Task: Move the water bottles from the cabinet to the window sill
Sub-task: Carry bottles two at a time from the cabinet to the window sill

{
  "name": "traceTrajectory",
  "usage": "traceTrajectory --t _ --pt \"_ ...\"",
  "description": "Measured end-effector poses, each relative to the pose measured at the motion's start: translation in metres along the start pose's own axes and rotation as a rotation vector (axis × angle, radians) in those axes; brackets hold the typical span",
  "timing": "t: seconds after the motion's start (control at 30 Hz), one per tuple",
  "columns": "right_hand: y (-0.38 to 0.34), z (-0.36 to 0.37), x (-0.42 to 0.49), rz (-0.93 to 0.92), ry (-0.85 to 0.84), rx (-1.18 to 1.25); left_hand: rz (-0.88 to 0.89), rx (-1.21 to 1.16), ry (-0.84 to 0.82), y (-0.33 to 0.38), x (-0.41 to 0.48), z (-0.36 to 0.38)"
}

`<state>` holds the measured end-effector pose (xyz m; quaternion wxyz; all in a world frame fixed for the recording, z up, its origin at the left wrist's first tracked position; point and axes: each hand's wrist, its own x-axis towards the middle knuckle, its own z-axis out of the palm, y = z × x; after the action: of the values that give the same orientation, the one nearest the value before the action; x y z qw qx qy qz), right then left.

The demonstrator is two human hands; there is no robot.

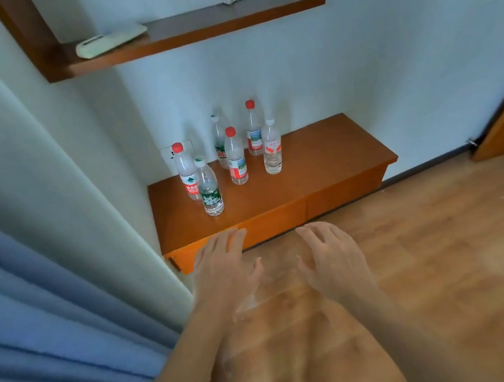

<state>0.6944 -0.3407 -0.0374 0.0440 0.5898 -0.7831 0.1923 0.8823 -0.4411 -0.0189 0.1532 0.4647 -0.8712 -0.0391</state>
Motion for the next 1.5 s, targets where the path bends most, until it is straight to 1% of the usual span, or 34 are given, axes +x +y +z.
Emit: traceTrajectory --t 0.17,0.37,0.53,0.7,0.83,0.97,1.1,1.17,1.33,1.4,1.5 --pt "0.017 0.028 0.066 -0.032 -0.05 0.007 -0.068 0.01 0.002 -0.013 0.052 0.019" --pt "0.022 0.068 0.146 -0.034 -0.094 0.028 -0.119 0.04 0.013 -0.049 0.113 0.05" --pt "0.025 0.104 0.222 -0.078 -0.188 0.035 -0.173 0.011 0.006 -0.088 0.158 0.078" --pt "0.033 0.141 0.284 -0.094 -0.284 0.05 -0.288 0.024 -0.011 -0.133 0.181 0.107" --pt "0.039 0.169 0.323 -0.006 -0.363 0.166 -0.396 -0.052 -0.017 -0.15 0.201 0.124" --pt "0.038 0.192 0.355 0.147 -0.462 0.295 -0.519 -0.166 -0.009 -0.154 0.23 0.138" --pt "0.04 0.218 0.381 0.277 -0.488 0.468 -0.534 -0.268 0.034 -0.155 0.254 0.154" --pt "0.04 0.229 0.393 0.314 -0.513 0.554 -0.537 -0.289 0.06 -0.15 0.261 0.159" --pt "0.037 0.261 0.415 0.222 -0.521 0.57 -0.614 -0.34 0.043 -0.14 0.276 0.166" --pt "0.033 0.266 0.423 0.221 -0.551 0.627 -0.63 -0.335 0.049 -0.139 0.28 0.168" --pt "0.033 0.276 0.434 0.212 -0.538 0.709 -0.662 -0.375 0.082 -0.135 0.286 0.169"
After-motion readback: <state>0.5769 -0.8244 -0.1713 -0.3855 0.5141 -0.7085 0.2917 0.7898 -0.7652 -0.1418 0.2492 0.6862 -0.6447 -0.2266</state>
